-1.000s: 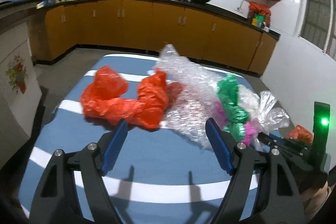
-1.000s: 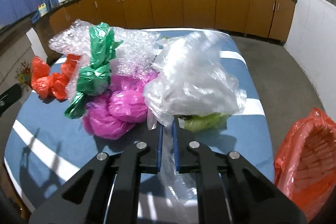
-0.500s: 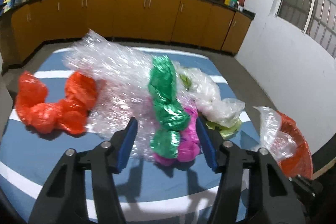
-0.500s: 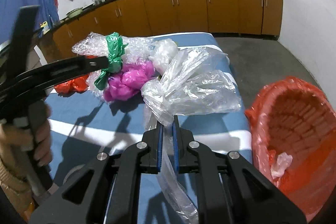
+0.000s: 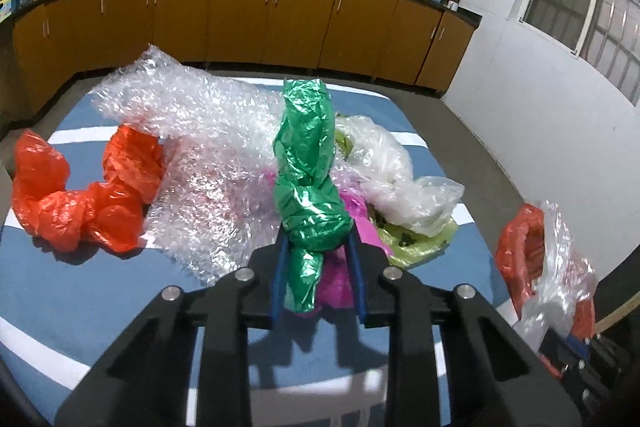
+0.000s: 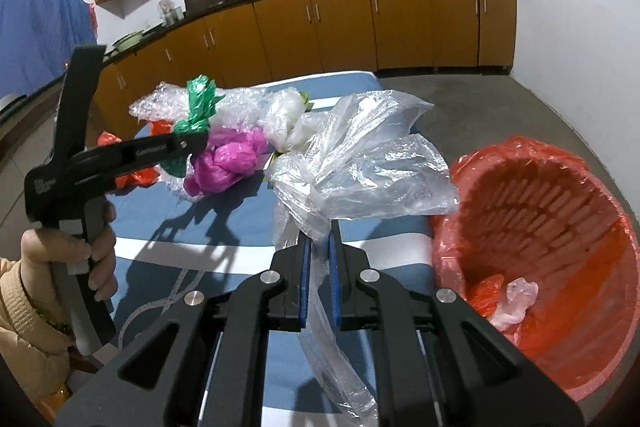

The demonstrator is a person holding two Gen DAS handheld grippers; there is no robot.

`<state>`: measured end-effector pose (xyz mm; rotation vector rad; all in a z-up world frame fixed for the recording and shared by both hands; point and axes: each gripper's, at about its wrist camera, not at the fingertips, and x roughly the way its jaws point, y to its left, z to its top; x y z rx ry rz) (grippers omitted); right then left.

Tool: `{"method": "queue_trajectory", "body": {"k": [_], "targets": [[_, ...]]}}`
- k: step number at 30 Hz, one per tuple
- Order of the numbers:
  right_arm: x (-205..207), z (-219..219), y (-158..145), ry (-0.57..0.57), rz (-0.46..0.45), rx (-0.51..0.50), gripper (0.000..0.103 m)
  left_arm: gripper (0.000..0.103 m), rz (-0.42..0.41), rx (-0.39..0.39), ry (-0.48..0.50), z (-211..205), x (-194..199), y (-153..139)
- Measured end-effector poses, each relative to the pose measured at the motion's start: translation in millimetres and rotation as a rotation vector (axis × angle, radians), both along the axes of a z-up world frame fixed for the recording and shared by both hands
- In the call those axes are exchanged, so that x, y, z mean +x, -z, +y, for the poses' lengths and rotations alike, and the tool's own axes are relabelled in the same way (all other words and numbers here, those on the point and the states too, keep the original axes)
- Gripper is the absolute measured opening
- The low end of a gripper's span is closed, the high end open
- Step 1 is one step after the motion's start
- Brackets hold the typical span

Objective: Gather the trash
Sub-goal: 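Carry both bags to the basket and open both grippers to drop them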

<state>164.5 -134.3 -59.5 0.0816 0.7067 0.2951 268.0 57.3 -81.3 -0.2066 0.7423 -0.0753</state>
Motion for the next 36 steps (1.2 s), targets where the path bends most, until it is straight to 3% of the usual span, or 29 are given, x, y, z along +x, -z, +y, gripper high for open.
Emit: {"method": "queue_trajectory", "body": {"k": [7,14,25,36], "targets": [[-16.4,-18.0,-15.2,0.05,-0.053,-0.008,0.009,0.027,-0.076,0.016,0.034,-3.9,-35.1,-21.6],[-30.2,-49.6,-24.9,0.148,-0.088,-0.016,0.009,0.027,-0.134,-0.001,0.133,-30.9,-68.4,-44.2],[-51.3,-100.9,-35.5,0.316,-0.131,-0.039,0.009,0.027,-0.153,-0.05,0.322,-104.7,-84.1,-51.2],[-60.7,-133.3,-30.8,0.412,-0.129,-0.046,0.009,0.027,-0.133,-0.074,0.447,-159.5,-80.6,-42.9]]}}
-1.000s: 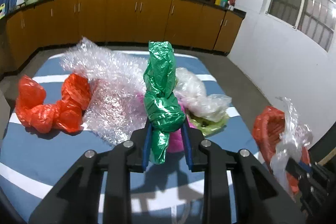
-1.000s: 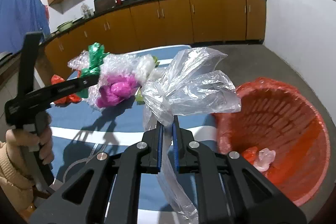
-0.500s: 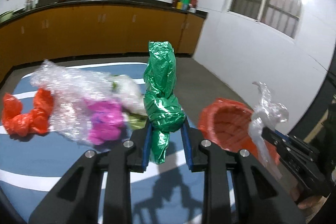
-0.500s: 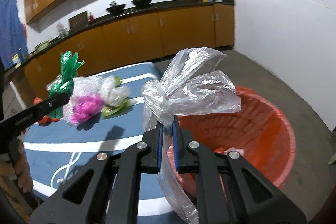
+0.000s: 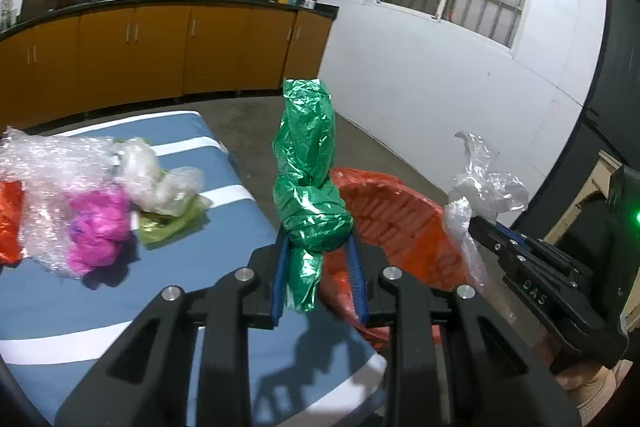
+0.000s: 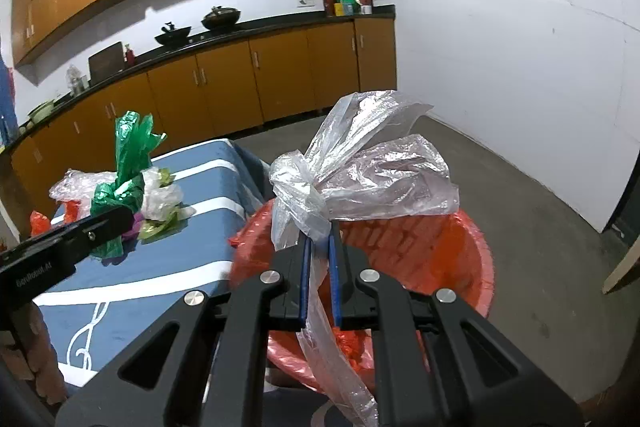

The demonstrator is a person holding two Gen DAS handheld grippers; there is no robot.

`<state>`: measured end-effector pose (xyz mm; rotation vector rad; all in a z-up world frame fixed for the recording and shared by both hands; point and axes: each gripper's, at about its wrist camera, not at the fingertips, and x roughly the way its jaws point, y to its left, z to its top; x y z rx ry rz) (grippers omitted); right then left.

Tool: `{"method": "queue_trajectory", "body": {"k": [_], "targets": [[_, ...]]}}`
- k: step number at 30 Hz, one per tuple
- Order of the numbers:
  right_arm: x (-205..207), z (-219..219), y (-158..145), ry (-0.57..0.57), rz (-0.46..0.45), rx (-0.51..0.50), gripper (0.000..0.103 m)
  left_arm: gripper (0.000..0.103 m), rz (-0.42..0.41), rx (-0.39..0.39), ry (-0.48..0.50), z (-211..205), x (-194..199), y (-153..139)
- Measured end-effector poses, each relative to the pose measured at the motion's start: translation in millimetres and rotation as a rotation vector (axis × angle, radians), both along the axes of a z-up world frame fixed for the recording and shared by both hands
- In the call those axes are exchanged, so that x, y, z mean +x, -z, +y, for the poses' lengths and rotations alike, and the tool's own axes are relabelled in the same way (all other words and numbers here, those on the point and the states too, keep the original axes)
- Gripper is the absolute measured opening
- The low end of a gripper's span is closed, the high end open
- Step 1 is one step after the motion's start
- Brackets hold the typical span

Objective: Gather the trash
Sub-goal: 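Carry both bags to the basket and open both grippers to drop them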

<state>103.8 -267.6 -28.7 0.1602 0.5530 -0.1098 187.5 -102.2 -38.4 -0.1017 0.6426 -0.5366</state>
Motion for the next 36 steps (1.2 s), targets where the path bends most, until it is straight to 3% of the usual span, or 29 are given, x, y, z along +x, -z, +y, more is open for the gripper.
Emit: {"method": "queue_trajectory", "body": {"k": [30,32,36], "targets": [[10.7,-48.8,9.8,0.108,-0.004,0.09,0.01,0.03,0.065,0.028,0.155,-78.2,26.5,26.4],[10.6,-49.5,10.4,0.107,-0.005,0.093,0.013,0.032,0.077,0.033,0.156,-81.0,28.8,30.4],[11.6,-48.3,10.4,0.105,-0.001,0.087,0.028,0.039,0.09,0.043,0.149,-82.0,31.2,34.7]]}}
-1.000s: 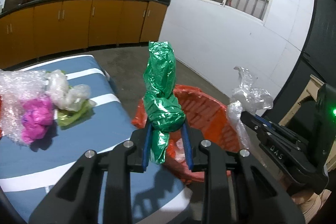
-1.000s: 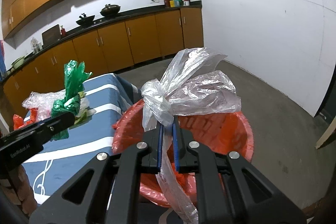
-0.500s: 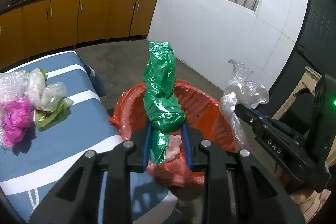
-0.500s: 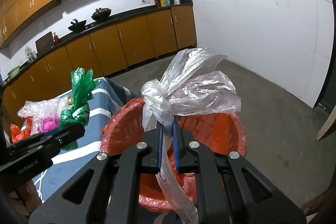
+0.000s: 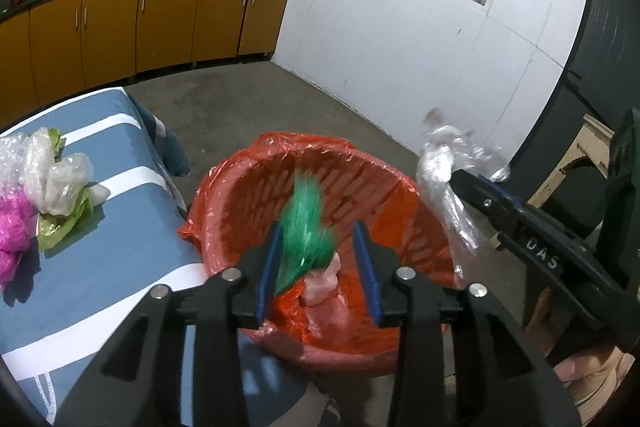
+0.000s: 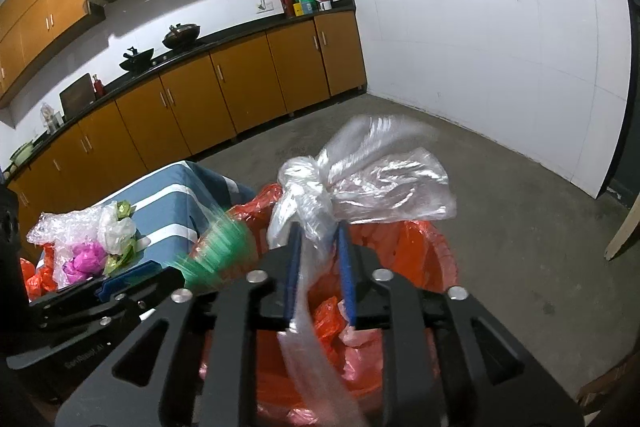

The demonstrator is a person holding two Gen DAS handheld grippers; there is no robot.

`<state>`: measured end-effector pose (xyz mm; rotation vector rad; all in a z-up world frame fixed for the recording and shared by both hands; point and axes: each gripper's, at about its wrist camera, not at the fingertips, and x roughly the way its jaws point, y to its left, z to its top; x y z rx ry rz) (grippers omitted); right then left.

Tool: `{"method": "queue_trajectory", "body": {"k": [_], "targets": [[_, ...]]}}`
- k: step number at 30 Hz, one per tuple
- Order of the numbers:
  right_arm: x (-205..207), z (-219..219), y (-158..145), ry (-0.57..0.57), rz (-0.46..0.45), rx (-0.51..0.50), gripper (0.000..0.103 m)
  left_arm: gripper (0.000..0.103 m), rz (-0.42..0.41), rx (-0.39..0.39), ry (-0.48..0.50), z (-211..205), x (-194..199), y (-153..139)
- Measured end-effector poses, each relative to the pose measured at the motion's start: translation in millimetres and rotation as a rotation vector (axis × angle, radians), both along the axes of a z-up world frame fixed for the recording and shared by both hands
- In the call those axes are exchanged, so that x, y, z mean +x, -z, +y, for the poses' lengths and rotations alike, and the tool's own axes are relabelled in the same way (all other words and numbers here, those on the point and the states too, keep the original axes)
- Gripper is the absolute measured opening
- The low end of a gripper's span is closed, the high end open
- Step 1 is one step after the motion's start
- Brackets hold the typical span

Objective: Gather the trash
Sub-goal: 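Carry both bags to the basket and open both grippers to drop them, then move both grippers back over the remaining bags on the table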

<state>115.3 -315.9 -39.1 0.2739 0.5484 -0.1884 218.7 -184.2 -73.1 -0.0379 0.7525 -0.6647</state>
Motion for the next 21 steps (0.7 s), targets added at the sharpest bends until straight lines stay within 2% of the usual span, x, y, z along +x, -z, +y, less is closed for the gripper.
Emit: {"method": "queue_trajectory", "body": {"k": [5,10,16,21], "targets": [[-1.3,1.8,0.1,0.003,0.005,-0.005,0.031,0.041,0.007,0.01,-0.052,17.2,1.3,3.0],[0.4,9.1,-1.5,-0.013,0.012,-0.016,0.031,0.055,-0.043,0.045,-0.162,50.4,-7.2,-1.1],[9.6,41.3,-5.9,-0.094,0.009,-0.035,0.031,0.061,-0.091,0.103,-0.297,98.2,-14.1,-4.9],[23.5,78.0,-10.4,-0.185,0.005,-0.032,0.031,0.066,-0.107,0.117,-0.427,147.3,-17.0,-8.5]]}}
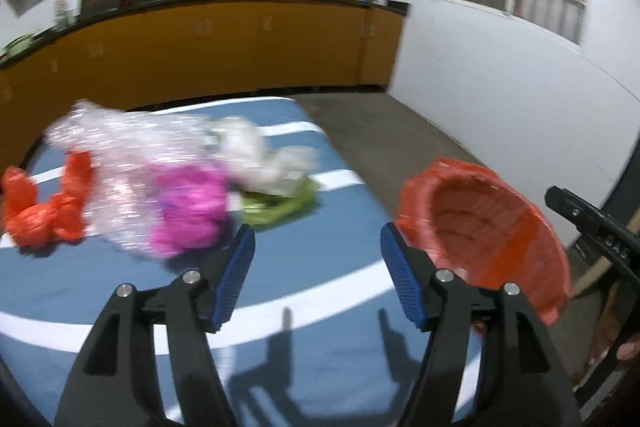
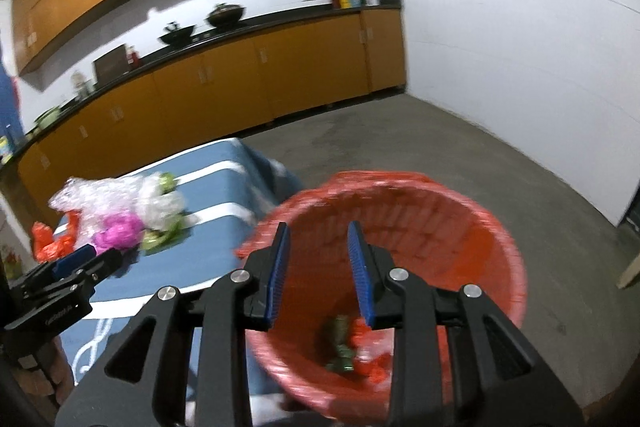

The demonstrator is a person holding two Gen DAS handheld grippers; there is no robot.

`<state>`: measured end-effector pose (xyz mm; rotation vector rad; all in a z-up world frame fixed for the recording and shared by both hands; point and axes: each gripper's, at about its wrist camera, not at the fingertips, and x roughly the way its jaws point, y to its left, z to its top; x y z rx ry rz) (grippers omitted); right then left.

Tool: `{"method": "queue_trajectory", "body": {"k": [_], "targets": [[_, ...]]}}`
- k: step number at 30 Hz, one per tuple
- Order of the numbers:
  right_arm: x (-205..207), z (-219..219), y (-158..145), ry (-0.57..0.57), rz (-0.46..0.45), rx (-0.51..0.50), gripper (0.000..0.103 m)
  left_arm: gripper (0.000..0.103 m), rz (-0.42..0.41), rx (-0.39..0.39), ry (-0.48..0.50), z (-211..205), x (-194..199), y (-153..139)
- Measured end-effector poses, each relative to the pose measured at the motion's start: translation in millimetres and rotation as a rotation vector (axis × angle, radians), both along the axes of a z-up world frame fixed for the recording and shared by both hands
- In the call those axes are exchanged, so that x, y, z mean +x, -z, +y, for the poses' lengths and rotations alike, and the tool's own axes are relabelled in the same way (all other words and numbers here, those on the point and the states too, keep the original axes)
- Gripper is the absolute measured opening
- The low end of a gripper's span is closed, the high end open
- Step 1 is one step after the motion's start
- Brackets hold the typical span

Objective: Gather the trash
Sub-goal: 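Move both grippers back over the remaining bags on the table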

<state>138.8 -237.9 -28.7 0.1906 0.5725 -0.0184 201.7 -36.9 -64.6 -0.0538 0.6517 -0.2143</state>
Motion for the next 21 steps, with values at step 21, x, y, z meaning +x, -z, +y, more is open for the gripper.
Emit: {"method": "queue_trajectory", "body": {"k": [21], "targets": [[117.1,164.4,14.2,-0.34,0.072,-0.031,0.031,0.071,-0.027,0.052,-0.462,207.3,1.0,2.7]]}}
